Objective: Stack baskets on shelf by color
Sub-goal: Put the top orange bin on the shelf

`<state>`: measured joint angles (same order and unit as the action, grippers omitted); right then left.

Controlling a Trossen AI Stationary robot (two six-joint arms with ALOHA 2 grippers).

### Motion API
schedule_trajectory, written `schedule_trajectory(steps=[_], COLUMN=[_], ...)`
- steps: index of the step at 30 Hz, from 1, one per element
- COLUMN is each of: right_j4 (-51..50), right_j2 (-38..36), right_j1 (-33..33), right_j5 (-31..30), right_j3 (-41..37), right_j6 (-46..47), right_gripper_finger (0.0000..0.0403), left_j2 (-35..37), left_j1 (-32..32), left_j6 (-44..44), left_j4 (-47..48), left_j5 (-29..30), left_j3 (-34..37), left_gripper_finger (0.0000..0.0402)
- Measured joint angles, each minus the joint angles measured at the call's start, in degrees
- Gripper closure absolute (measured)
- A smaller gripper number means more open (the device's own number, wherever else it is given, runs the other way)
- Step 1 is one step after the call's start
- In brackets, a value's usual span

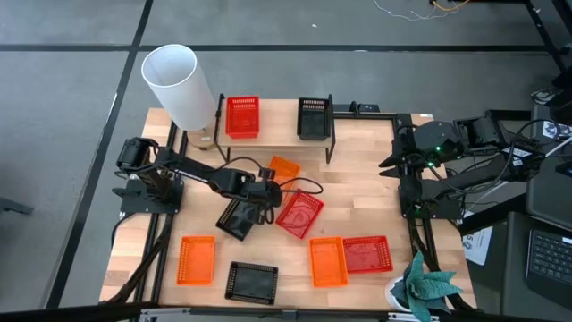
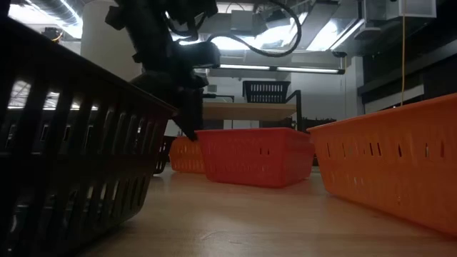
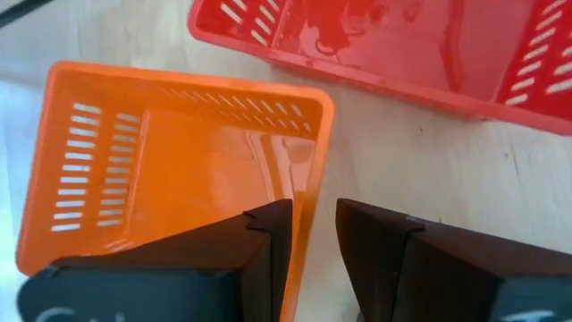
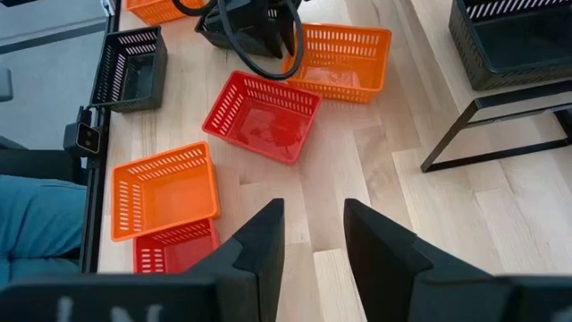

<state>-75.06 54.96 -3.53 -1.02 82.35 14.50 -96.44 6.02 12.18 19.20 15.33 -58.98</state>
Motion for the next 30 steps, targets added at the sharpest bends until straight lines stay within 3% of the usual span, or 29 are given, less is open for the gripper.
schedule_trajectory(steps=[15,20,23,30], right_j4=[0.0,0.0,0.1,0.2], right_j2=[0.0,0.0,0.0,0.0], right_j1=[0.0,0.0,0.0,0.0], right_j5=[0.0,0.0,0.0,-0.3], right_j3=[0.0,0.0,0.0,-0.2], right_j6=[0.0,0.0,0.0,-0.1], right_gripper_finger=[0.0287,0.0287,0.0287,0.0287], left_j2=[-5.6,-4.7,-3.8,-2.7], left_j1=[0.1,0.9,1.9,5.2], left_j6=[-1.5,-1.6,-1.5,-3.3], left_j4=[-0.6,-0.5,0.4,10.9], left_j5=[0.7,0.9,1.1,4.0], left_j3=[0.1,0.1,-0.1,-8.9], left_gripper_finger=[0.0324,0.0387,0.0398,0.0401])
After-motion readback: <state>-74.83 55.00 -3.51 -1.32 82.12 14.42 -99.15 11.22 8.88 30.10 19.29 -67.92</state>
